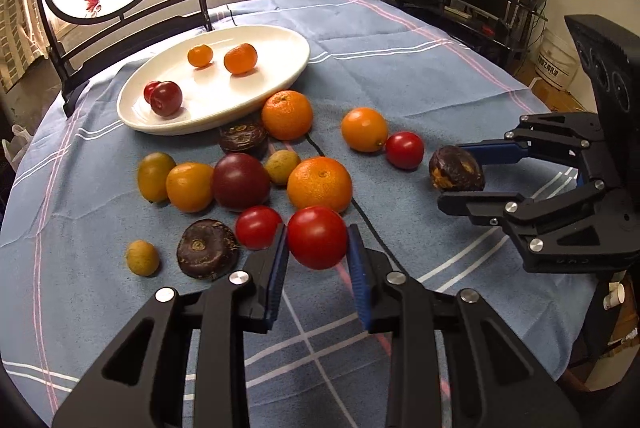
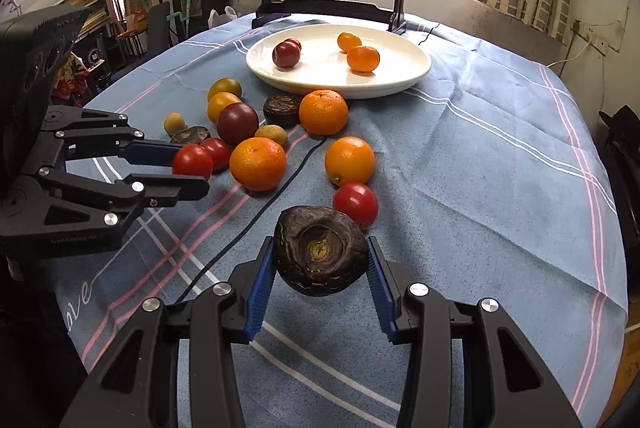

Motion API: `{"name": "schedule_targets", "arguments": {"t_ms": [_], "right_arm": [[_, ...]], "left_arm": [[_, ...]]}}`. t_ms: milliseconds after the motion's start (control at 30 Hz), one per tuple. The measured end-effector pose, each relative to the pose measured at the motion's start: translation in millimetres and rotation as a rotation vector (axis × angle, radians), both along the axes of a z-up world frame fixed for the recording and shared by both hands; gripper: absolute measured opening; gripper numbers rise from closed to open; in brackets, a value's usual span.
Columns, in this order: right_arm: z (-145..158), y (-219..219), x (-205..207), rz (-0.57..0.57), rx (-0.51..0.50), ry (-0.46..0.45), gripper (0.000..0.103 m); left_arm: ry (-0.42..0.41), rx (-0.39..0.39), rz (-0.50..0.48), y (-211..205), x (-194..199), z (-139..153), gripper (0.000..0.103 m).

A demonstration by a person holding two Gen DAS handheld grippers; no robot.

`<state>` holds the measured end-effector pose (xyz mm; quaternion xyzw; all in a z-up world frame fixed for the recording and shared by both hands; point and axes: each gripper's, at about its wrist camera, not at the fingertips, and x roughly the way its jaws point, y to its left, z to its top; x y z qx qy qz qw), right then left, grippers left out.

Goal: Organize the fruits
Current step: 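Place both held fruits on the white plate and open both tools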

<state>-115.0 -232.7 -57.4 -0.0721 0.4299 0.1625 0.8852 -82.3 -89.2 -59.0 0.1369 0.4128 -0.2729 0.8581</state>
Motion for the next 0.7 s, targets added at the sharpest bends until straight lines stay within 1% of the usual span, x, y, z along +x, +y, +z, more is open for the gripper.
{"name": "schedule_targets", "arguments": {"t_ms": [167, 367, 500, 567, 700], "right_arm": [[8.3, 17.0, 1.6, 0.041, 0.011, -0.008, 0.045], [39.5, 33.3, 17.9, 0.062, 0.008, -0.078, 0.045], [64.2, 41.7, 43.0, 0.057, 0.014, -0.143, 0.045], [73.9, 43.6, 60.0, 0.043, 0.022, -0.165, 0.045], [82.8, 45.2, 103.0, 0.007, 0.032, -0.179, 0.045]], "left_arm": [[-0.020, -0.009, 0.058, 17.4, 9.6, 10.2, 0.028], [-0.087, -0.044, 0.130, 40.6, 36.7, 39.6, 0.028], [-0.146, -0.039, 0.169, 40.5, 69.0, 65.2, 0.028], [-0.160, -0.048, 0.186, 38.9, 88.1, 75.4, 0.028], [-0.184, -0.048, 0.225, 33.3, 127.2, 84.8, 0.028]]}}
